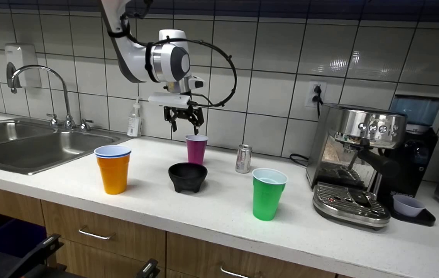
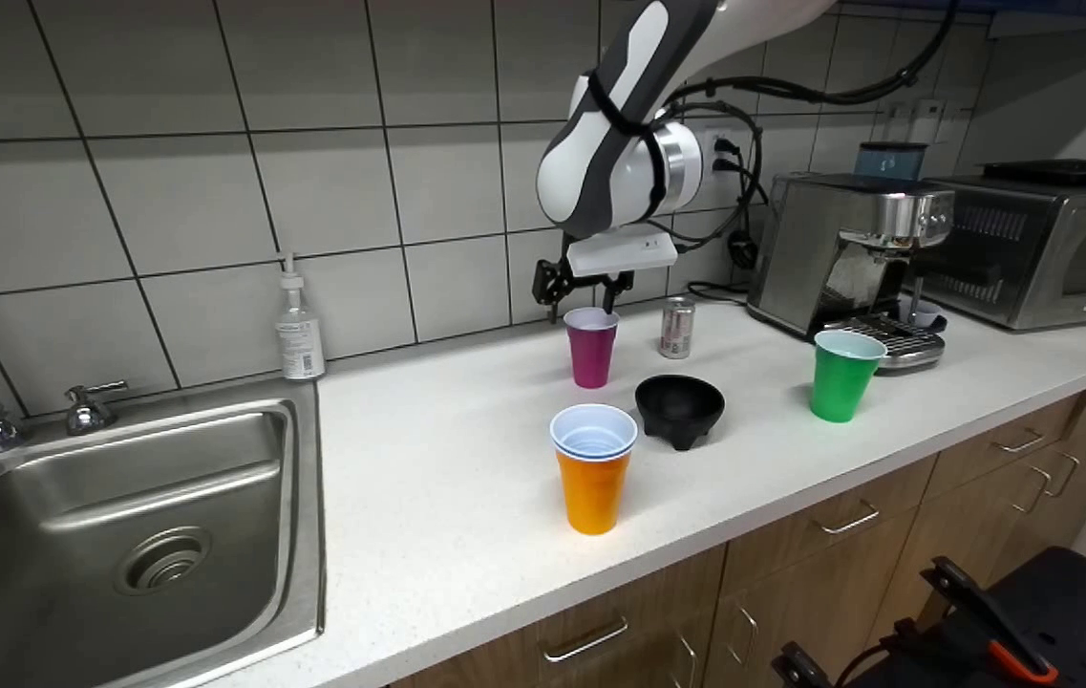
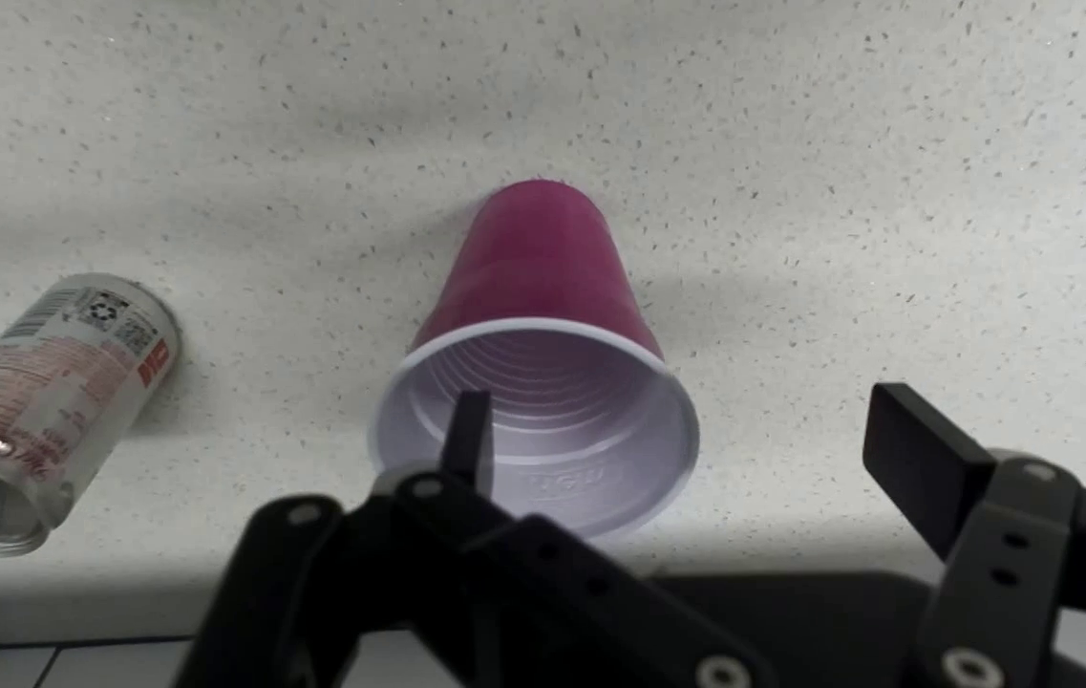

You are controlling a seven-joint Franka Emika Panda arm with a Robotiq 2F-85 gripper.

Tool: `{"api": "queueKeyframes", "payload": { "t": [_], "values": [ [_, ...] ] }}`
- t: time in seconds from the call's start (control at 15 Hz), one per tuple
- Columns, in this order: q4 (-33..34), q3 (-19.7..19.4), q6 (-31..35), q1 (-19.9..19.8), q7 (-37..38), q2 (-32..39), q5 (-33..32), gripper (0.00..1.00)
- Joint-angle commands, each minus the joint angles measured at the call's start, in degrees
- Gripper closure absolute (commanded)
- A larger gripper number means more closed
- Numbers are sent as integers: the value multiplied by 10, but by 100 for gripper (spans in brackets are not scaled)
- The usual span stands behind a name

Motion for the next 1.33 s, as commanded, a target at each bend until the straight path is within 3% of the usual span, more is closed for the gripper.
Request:
{"api": "queueKeyframes", "payload": {
  "t": [0.0,0.6,0.67,0.8,1.27],
  "values": [
    [56,-9,-44,11,24,32,-11,0],
    [131,-9,-86,14,34,87,-6,0],
    [137,-6,-89,12,33,91,-5,25],
    [149,-7,-96,12,33,99,-5,34],
    [170,-6,-113,12,33,114,-4,91]
  ]
}}
